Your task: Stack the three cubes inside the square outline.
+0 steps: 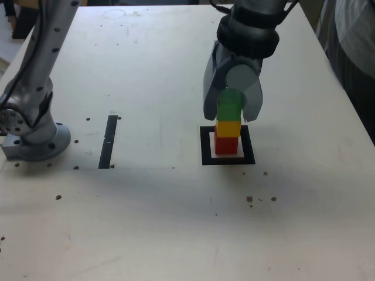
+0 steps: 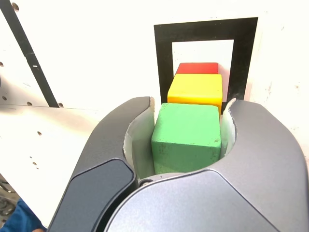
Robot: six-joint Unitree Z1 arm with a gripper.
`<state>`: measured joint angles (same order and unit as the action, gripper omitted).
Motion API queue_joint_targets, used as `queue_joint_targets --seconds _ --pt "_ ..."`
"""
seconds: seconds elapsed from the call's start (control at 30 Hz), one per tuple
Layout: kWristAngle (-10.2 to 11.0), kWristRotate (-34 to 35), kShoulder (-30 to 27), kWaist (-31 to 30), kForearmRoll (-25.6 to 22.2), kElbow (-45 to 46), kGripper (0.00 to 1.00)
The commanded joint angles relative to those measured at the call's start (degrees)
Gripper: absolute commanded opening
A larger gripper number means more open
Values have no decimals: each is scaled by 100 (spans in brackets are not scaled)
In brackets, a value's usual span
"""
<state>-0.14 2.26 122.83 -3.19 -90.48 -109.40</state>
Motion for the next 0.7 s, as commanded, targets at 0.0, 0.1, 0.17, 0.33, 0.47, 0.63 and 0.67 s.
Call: queue_joint_targets --seconds 0.0,0.1,0.17,0.33,0.47,0.63,0.67 --pt "-23 -13 23 12 -31 -4 38" --pt "-49 -15 22 19 -30 7 50" --pt "-56 -15 18 24 -27 13 60" --pt "-15 -16 1 46 -40 27 87" --pt "33 -18 -9 63 -49 37 97" --pt "84 -15 -75 64 -52 24 99" --pt "97 -14 -116 64 -59 22 99"
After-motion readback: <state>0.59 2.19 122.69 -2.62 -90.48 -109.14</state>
